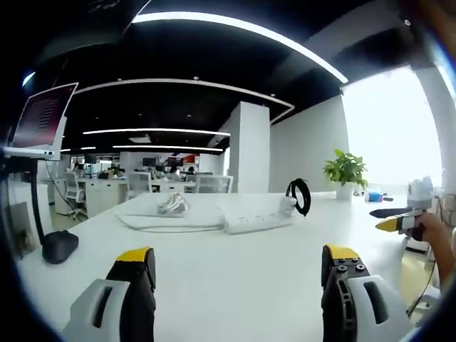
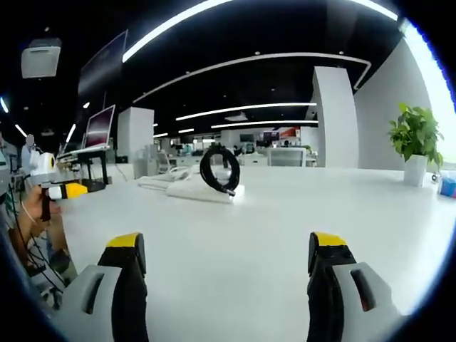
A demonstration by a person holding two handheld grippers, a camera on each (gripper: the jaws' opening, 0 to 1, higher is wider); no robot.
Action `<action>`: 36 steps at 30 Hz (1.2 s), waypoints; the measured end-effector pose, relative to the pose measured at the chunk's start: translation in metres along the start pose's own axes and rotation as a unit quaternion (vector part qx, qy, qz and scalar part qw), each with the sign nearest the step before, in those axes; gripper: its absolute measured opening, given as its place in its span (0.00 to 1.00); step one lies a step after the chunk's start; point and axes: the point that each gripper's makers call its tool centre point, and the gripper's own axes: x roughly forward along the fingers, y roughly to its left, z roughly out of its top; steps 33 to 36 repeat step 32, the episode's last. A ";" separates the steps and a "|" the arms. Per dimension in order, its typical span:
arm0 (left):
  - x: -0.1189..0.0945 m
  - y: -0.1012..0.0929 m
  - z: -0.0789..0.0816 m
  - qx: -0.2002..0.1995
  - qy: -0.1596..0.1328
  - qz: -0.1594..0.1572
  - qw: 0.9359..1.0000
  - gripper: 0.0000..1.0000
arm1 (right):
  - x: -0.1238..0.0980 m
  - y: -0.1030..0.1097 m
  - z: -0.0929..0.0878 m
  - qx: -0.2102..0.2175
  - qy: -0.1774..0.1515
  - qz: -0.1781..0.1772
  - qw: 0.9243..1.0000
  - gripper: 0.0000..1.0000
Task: Straighten the power strip on the desk, plug the charger into it
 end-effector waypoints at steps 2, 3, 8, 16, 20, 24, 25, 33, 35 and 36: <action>0.000 0.001 0.000 0.000 0.001 0.001 1.000 0.99 | 0.000 0.000 0.000 0.000 0.000 0.001 1.000 0.93; 0.000 0.001 0.000 0.000 0.001 0.002 1.000 0.99 | 0.000 0.000 0.000 0.000 0.001 0.001 1.000 0.93; 0.000 -0.001 0.001 0.000 0.000 -0.002 1.000 0.98 | -0.002 -0.002 0.001 0.000 0.000 -0.003 1.000 0.93; -0.001 -0.001 0.003 0.000 -0.003 -0.001 1.000 0.98 | -0.005 -0.006 0.001 0.004 -0.001 -0.011 1.000 0.93; -0.001 0.000 0.003 0.001 -0.002 -0.001 1.000 0.98 | -0.006 -0.007 0.002 0.005 -0.002 -0.013 1.000 0.92; -0.001 -0.001 0.004 0.002 -0.003 -0.002 1.000 0.98 | -0.007 -0.005 0.002 0.004 -0.002 -0.012 1.000 0.92; -0.001 -0.001 0.004 0.002 -0.003 -0.001 1.000 0.98 | -0.007 -0.005 0.002 0.004 -0.002 -0.011 1.000 0.92; -0.001 -0.001 0.003 0.004 -0.002 -0.001 1.000 0.97 | -0.006 -0.003 0.001 0.002 0.001 -0.008 1.000 0.91; -0.001 -0.001 0.003 0.004 -0.002 -0.001 1.000 0.97 | -0.006 -0.003 0.001 0.002 0.001 -0.008 1.000 0.91; -0.001 -0.001 0.003 0.004 -0.002 -0.001 1.000 0.97 | -0.006 -0.003 0.001 0.002 0.001 -0.008 1.000 0.91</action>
